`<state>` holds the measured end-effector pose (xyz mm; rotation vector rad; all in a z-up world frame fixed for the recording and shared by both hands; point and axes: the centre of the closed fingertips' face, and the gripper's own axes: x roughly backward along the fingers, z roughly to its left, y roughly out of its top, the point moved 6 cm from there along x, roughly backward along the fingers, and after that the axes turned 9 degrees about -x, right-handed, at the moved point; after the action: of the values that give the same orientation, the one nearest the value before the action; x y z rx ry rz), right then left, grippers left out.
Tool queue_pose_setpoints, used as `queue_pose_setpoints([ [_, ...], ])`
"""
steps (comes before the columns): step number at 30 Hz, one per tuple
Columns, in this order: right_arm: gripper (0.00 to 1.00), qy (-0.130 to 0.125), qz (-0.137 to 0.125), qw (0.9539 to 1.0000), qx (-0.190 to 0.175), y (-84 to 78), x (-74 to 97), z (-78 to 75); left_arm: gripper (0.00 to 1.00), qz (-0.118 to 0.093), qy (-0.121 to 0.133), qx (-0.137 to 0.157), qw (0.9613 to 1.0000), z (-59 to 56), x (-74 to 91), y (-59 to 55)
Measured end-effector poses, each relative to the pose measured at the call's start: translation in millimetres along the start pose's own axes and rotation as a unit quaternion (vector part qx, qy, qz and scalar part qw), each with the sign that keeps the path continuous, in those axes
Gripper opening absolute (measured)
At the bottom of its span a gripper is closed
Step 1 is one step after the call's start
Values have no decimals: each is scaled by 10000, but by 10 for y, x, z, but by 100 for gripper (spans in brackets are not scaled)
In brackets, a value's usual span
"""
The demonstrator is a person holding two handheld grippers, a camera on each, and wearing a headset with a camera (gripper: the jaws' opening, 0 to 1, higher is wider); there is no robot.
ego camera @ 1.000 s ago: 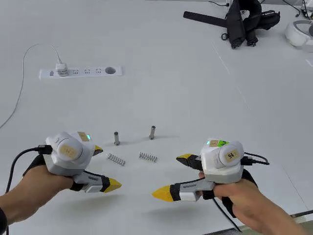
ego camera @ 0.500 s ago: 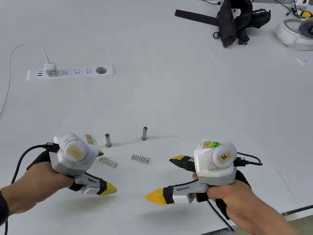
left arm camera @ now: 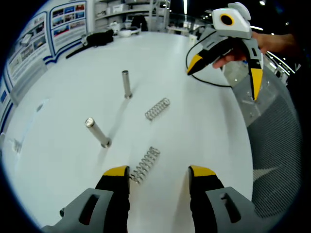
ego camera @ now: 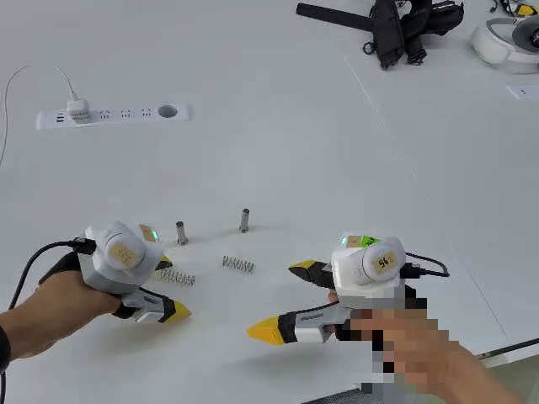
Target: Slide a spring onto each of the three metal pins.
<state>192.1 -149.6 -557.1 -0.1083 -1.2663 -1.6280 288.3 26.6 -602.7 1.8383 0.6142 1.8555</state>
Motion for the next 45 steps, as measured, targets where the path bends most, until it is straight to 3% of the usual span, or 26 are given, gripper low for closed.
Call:
queue_pose_setpoints([
  [7,81,21,-2,10000,-16,3,-29,19,33,44,58,-10,10000,16,2,-73],
  [10,81,23,-1,10000,-24,0,-31,26,28,-15,138,164,9998,35,3,-71],
  [19,81,48,48,10000,0,-6,-39,42,13,29,440,108,9990,115,-15,-96],
  [26,81,70,61,10000,35,22,-57,59,11,233,594,-212,9977,82,-50,-43],
  [29,81,74,60,9999,49,30,-63,62,10,267,698,96,9972,95,-49,-48],
  [32,81,67,49,10000,54,40,-58,69,10,278,727,173,9968,75,-42,-50],
  [45,79,155,2,9999,-31,49,-70,106,10,8,683,567,9961,-189,148,-136],
])
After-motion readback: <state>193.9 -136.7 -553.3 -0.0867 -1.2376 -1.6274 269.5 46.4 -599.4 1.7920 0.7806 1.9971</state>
